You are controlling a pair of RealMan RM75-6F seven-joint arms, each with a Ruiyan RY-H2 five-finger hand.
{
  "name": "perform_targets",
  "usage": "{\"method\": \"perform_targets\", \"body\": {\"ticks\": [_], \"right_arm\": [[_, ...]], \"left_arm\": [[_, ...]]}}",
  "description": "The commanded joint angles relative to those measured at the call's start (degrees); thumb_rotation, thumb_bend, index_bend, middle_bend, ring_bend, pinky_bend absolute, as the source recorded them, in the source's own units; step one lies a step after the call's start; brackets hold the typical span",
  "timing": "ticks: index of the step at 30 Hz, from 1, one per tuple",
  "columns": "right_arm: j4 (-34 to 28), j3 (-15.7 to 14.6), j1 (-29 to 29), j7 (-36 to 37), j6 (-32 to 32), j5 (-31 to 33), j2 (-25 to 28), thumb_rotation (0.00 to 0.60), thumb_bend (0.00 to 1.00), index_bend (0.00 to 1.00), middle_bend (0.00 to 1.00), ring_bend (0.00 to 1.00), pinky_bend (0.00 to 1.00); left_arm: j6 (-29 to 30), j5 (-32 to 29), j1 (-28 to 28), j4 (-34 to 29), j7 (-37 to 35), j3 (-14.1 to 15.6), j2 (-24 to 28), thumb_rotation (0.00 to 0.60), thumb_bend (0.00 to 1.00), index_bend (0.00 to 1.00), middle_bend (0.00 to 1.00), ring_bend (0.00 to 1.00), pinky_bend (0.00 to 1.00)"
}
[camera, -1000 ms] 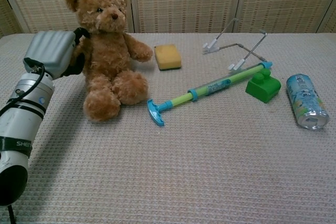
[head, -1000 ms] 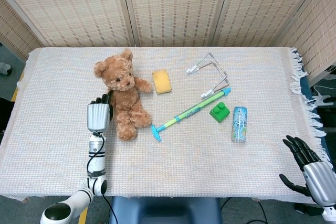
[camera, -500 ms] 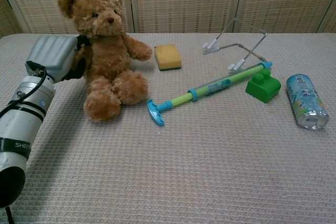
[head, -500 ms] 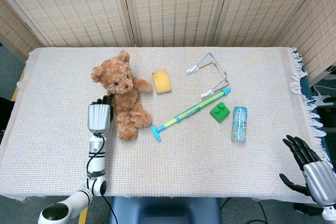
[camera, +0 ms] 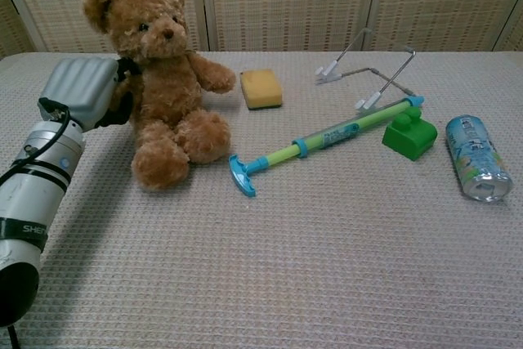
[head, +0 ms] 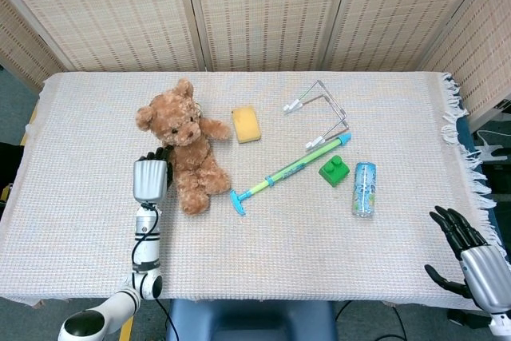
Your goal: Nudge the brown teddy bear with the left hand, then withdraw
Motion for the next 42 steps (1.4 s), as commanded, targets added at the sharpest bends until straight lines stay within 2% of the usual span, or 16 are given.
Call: {"method": "perform_targets", "body": {"ticks": [1,6,11,13,16,20,22,26,30,35,38,42], "right_arm": [[-0.03,0.03,0.03,-0.07,-0.08,0.08,-0.02,0.6,0.14,0.0,0.02,0.0,0.21],[-0.07,-0.12,-0.01,0.05,-0.04,-0.09,0.16,0.6,0.14,0.0,0.02,0.0,0.21],[-0.07,0.09,0.03,0.05,-0.11,0.28,0.06,0.6,0.14,0.0,0.02,0.0,0.21],[-0.16,0.09,0.15,-0.02,-0.42,0.41,0.1,0.6,0.14,0.0,0.02,0.0,0.21],[-0.23,0.03,0.2,-0.3,-0.65,0.41,0.11,0.6,0.14,0.0,0.02,0.0,0.21],[-0.25,0.18,0.19,-0.17,-0.53,0.58,0.11,0.6,0.14,0.0,0.02,0.0,0.21],[-0.25,0.22,0.17,-0.24,-0.55,0.7,0.07,0.6,0.14,0.0,0.02,0.0,0.21],[-0.29,0.33,0.24,-0.42,-0.7,0.89,-0.02,0.6,0.14,0.0,0.02,0.0,0.21],[-0.4,0.3,0.31,-1.14,-1.18,1.07,-0.28,0.6,0.14,0.0,0.02,0.0,0.21],[-0.49,0.14,0.28,-2.33,-1.6,1.05,-0.7,0.6,0.14,0.0,0.02,0.0,0.21],[-0.63,0.07,0.32,-2.88,-1.93,1.13,-0.82,0.6,0.14,0.0,0.02,0.0,0.21],[-0.66,0.12,0.22,-3.61,-2.04,1.4,-1.12,0.6,0.14,0.0,0.02,0.0,0.21]], "left_arm": [[0.25,0.53,-0.19,0.36,-0.82,0.35,-0.26,0.6,0.59,0.31,0.52,0.51,0.69],[-4.01,0.33,1.19,-0.85,1.55,1.74,0.12,0.6,0.59,0.42,0.61,0.51,0.68],[-1.98,0.49,0.87,-0.8,0.71,1.13,0.0,0.6,0.58,0.41,0.59,0.51,0.67],[-0.84,0.58,0.42,-0.76,-0.07,0.67,-0.03,0.6,0.58,0.38,0.56,0.5,0.66],[-0.66,0.94,0.69,-1.29,-0.66,1.0,0.36,0.6,0.57,0.28,0.45,0.45,0.58],[-2.27,1.18,2.99,-5.39,-1.19,2.34,2.53,0.6,0.52,0.06,0.21,0.27,0.45],[-2.58,1.77,4.88,-8.38,-1.08,3.71,4.67,0.6,0.5,0.01,0.14,0.21,0.41],[-2.34,2.97,9.48,-16.58,-1.54,6.68,10.55,0.6,0.47,0.0,0.05,0.12,0.34],[0.97,5.46,15.25,-29.57,-3.37,10.42,19.78,0.6,0.47,0.0,0.0,0.08,0.33],[7.97,10.33,22.34,-45.22,-6.38,15.89,31.01,0.6,0.47,0.0,0.01,0.07,0.33],[12.3,13.78,25.78,-50.69,-8.91,18.89,35.32,0.6,0.47,0.0,0.04,0.08,0.33],[16.14,17.33,28.85,-53.75,-11.27,21.55,38.15,0.6,0.47,0.01,0.09,0.11,0.33]]}}
